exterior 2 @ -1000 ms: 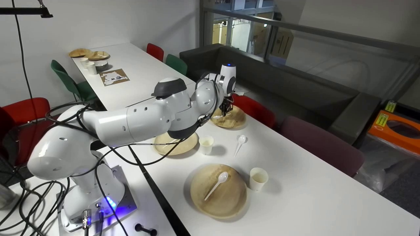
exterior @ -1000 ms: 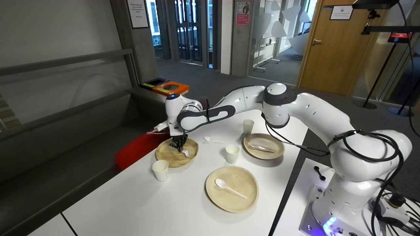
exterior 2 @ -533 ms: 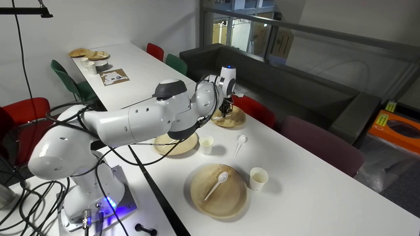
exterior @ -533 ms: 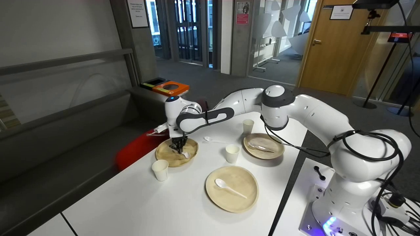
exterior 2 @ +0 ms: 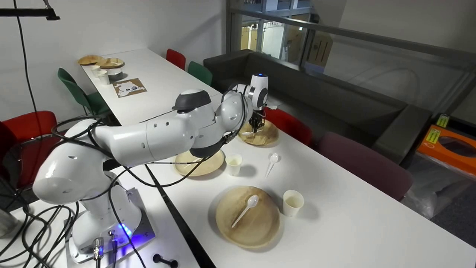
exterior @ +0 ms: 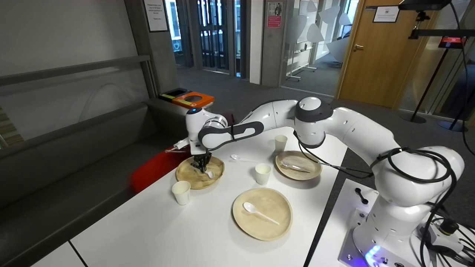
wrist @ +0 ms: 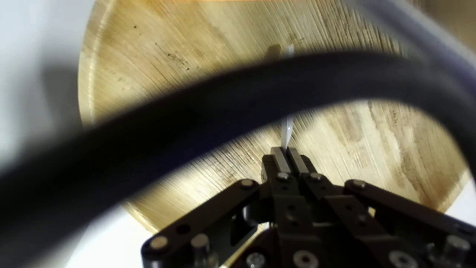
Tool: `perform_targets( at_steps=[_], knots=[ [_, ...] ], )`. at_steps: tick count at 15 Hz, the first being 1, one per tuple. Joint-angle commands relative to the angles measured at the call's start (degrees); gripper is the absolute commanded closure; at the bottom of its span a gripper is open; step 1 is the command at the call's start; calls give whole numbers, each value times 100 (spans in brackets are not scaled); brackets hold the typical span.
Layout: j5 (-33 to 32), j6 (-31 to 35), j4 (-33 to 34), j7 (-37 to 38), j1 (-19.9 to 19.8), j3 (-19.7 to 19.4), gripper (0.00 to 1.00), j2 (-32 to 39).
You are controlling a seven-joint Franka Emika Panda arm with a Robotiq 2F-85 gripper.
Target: Put the spoon on the wooden plate to the left
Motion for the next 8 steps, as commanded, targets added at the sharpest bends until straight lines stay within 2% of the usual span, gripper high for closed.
perform_targets(
  at_steps=[1, 8],
  knots=[
    [0, -18, 20, 0, 12, 0, 96, 0],
    [-15, -29, 8, 0, 22, -27, 99, 9]
  ],
)
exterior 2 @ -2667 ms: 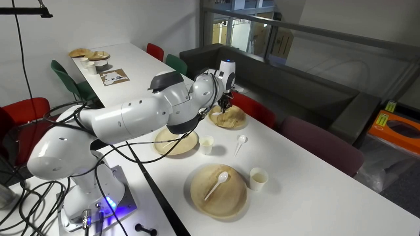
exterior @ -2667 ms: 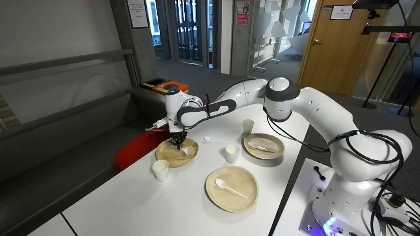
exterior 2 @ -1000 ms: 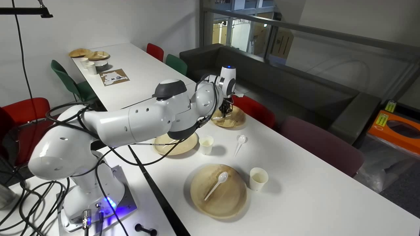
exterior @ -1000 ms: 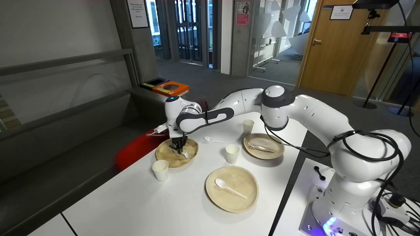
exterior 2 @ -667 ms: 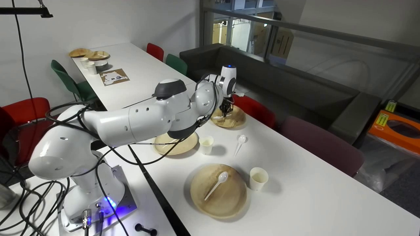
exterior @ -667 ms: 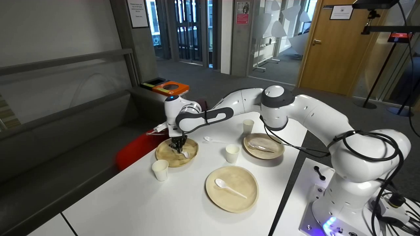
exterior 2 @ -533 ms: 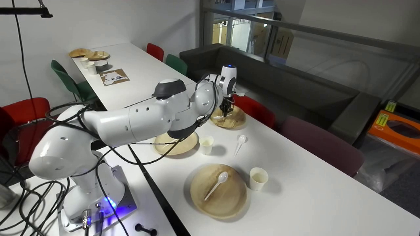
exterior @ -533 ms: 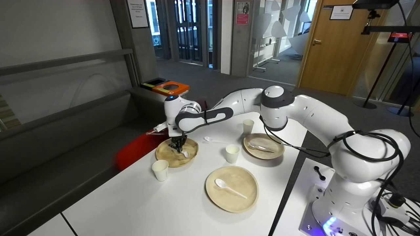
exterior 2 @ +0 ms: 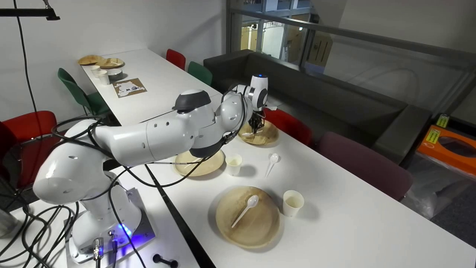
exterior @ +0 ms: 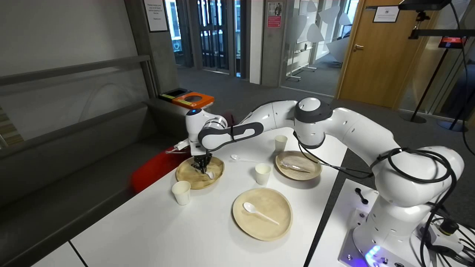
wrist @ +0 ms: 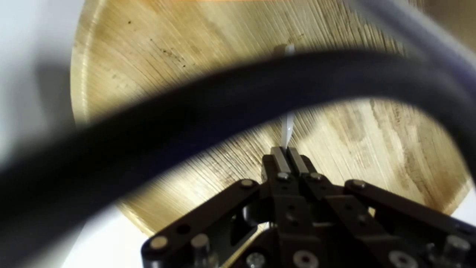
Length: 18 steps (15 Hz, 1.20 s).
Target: Put the spoon on the wooden plate to the left
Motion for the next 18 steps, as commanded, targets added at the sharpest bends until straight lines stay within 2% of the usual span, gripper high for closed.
perform_targets(
  at_steps=[1, 2, 3, 4, 9, 10, 11, 12, 13, 15, 16, 17, 18],
  knots=[
    [-14, 4, -23, 0, -5, 11, 99, -15],
    [-10, -9, -2, 0, 9, 1, 71, -20],
    [-10, -2, 1, 3, 11, -1, 71, -17],
    [-9, 0, 2, 5, 14, -4, 65, -16],
    [-17, 26, -41, 54, 4, -17, 28, -51],
    [876, 508, -164, 0, 165, -854, 19, -608],
    [184, 262, -269, 144, -80, -124, 13, -231],
    [1150, 857, -531, 92, 67, -1059, 6, -908],
    [1343, 1075, -722, 136, 11, -1125, 1, -1054],
    [1884, 1809, -1364, 196, -102, -1512, 0, -1647],
    [1233, 1764, -1613, 392, -436, -865, 0, -1482],
    [1235, 1963, -1837, 447, -495, -894, 0, -1703],
    [1194, 2052, -2072, 539, -631, -746, 0, -1859]
  ],
)
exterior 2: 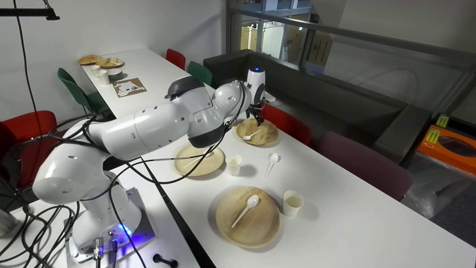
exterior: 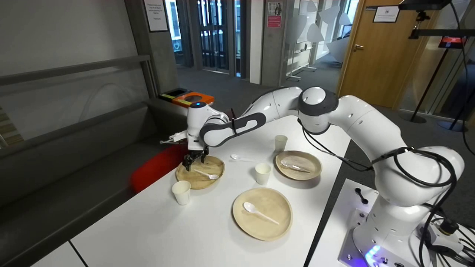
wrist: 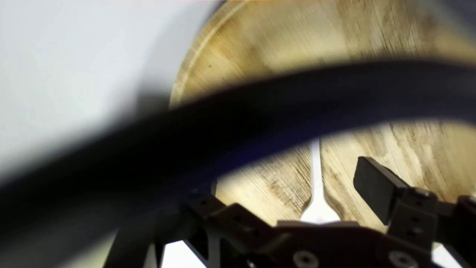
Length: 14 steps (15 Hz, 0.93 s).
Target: Put the spoon on the wooden plate to the left
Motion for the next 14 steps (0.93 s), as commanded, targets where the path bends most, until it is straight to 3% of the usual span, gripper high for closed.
perform_targets(
  at_steps=[1, 7, 8, 11, 14],
  knots=[
    [-216, 520, -1360, 550, -692, 361, 0, -872],
    [-216, 773, -2677, 2764, -1416, 791, 0, -2311],
    [-5, 840, -2891, 3113, -1479, 748, 0, -2680],
    [193, 656, -3508, 4228, -1901, 1110, 0, -3495],
    [1050, 477, -3895, 4928, -2273, 1446, 0, -4322]
  ],
)
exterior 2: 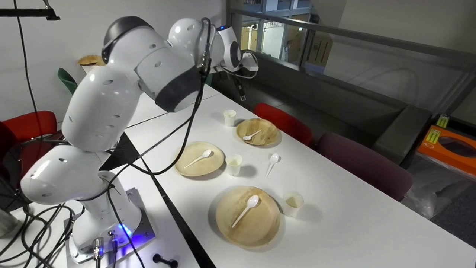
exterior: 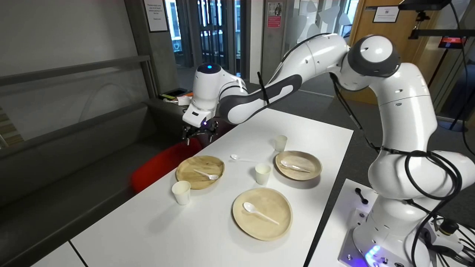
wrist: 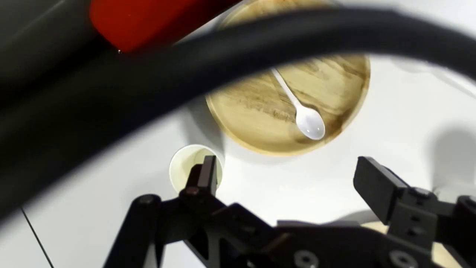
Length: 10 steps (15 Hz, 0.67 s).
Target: Put the spoon on the wooden plate to the left
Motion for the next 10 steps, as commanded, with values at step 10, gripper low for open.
perform_targets(
  at_steps=[10],
  knots=[
    [3549, -1394, -688, 1514, -1207, 420, 0, -2961]
  ],
)
